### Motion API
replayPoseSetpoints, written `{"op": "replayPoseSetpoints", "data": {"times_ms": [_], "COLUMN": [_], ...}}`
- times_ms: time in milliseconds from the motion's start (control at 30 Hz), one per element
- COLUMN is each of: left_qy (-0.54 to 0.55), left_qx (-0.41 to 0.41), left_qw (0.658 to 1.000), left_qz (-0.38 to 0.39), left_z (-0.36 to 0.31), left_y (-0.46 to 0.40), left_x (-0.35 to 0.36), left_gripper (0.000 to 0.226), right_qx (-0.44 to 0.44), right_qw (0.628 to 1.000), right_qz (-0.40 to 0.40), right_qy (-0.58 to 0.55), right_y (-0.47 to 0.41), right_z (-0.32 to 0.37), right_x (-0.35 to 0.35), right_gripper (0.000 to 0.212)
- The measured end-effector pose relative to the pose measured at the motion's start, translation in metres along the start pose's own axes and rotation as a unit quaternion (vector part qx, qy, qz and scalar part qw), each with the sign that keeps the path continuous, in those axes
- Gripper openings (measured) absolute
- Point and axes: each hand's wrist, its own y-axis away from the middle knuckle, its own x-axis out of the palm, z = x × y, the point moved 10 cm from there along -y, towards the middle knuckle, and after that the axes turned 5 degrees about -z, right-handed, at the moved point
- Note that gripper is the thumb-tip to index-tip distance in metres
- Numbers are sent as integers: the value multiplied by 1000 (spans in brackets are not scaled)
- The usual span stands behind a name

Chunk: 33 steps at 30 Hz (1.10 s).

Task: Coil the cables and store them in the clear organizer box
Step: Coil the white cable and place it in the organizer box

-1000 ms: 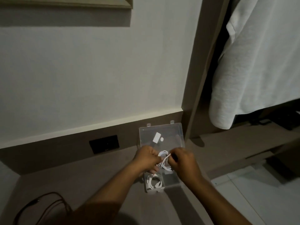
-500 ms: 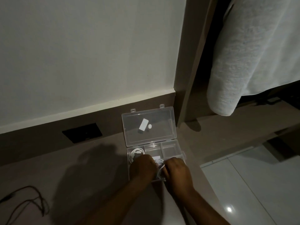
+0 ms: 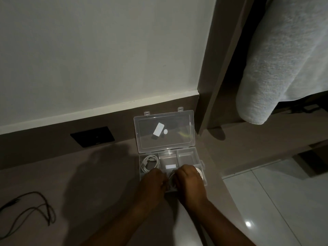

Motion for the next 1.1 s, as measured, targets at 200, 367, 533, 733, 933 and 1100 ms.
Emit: {"op": "replayPoseSetpoints", "data": {"times_ms": [200,367,533,733,933,1100], "left_qy": [-18,-32,-30,-81,-101,-127], "left_qx": [-15,-22,-35,0,-22,7], "left_qw": [999,999,999,996,992,990], "left_qz": [-22,-8,12,32,72,65], "left_z": [8,12,16,16,18,12], "left_y": [-2,-3,-1,-4,-2,-7], "left_x": [-9,-2,4,6,15,14], "left_gripper": [8,15,23,31,41,47], "right_qx": [-98,-81,-51,-23,-48,-62], "right_qw": [987,985,970,957,966,980], "right_qz": [82,112,218,242,203,179], "right_qy": [97,102,93,159,151,56], "right_y": [6,0,-14,-23,-17,-18], "right_z": [8,-2,-8,-6,-4,-15], "right_x": [11,9,29,35,35,22], "right_gripper": [43,32,19,40,37,21]}}
